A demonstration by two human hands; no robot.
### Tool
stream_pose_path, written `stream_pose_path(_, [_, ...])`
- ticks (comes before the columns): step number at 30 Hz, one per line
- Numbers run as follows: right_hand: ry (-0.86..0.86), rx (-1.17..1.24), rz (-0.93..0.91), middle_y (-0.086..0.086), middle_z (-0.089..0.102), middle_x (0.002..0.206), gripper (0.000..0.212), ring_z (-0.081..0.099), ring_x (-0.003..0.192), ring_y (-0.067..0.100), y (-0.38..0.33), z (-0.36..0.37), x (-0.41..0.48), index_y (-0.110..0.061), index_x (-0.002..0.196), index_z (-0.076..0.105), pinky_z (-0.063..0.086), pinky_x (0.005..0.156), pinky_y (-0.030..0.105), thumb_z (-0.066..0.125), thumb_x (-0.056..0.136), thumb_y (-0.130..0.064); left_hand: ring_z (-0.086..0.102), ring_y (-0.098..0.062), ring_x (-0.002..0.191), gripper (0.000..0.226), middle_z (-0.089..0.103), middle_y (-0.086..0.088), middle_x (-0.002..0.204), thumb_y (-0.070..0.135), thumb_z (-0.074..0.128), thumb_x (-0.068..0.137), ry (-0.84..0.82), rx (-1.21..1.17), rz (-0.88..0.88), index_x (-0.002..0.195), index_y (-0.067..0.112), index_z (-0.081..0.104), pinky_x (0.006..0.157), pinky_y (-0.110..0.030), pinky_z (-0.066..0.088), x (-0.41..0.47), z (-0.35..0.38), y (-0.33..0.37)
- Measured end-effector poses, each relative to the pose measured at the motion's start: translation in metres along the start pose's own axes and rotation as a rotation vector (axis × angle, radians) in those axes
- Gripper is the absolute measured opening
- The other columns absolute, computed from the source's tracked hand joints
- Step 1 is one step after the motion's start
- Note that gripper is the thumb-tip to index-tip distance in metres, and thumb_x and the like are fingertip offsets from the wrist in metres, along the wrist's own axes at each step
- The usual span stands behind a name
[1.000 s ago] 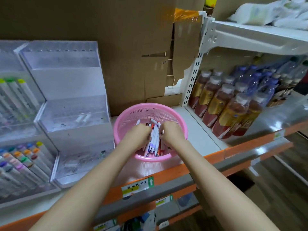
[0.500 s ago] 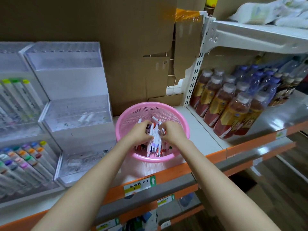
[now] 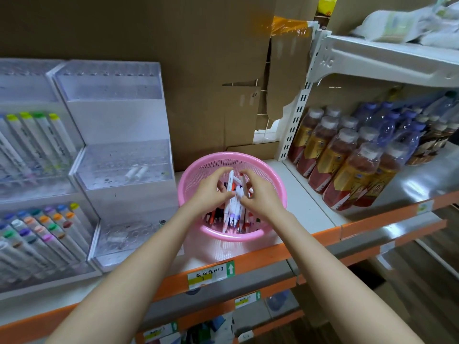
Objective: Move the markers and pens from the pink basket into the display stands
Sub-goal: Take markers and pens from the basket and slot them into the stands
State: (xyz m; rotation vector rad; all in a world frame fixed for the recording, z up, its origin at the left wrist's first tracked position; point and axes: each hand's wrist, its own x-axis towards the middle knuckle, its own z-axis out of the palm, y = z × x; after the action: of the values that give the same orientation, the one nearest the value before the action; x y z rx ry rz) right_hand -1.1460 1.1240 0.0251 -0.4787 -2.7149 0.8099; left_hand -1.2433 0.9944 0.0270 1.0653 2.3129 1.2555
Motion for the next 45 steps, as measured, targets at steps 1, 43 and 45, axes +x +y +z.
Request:
stream_pose_path(1, [0.016, 0.025, -0.005, 0.005, 0.063, 0.109, 0.057, 0.055, 0.079, 0.014, 0.001, 0.0, 0.0, -0.02, 0.138, 0.044, 0.042, 0.066, 0.026, 0.064, 0.085, -0.012, 0.06, -0.016, 0.069, 0.058, 0.059, -0.005, 0.078, 0.011, 0.067, 0.085, 0.023, -0.012, 0.008, 0.134, 0.03, 0.044, 0.059, -0.021, 0.054, 0.0, 0.0, 0.0])
stream_pose_path(43, [0.234, 0.444, -0.578, 0.001, 0.053, 0.087, 0.058, 0.061, 0.063, 0.024, -0.324, 0.043, 0.045, -0.019, 0.131, 0.048, 0.057, 0.062, 0.038, 0.071, 0.081, -0.001, 0.068, -0.02, 0.075, 0.021, 0.06, -0.001, 0.086, 0.018, 0.068, 0.087, 0.752, -0.097, 0.288, 0.106, 0.023, 0.06, 0.064, -0.039, 0.06, -0.137, -0.298, 0.015])
stream_pose_path(45, [0.249, 0.44, -0.578, 0.005, 0.055, 0.088, 0.057, 0.062, 0.061, 0.023, -0.333, 0.048, 0.054, -0.019, 0.13, 0.049, 0.056, 0.059, 0.032, 0.071, 0.081, -0.001, 0.068, -0.016, 0.079, 0.019, 0.061, 0.002, 0.087, 0.016, 0.069, 0.086, 0.746, -0.11, 0.291, 0.103, 0.02, 0.061, 0.065, -0.039, 0.06, -0.133, -0.311, 0.007])
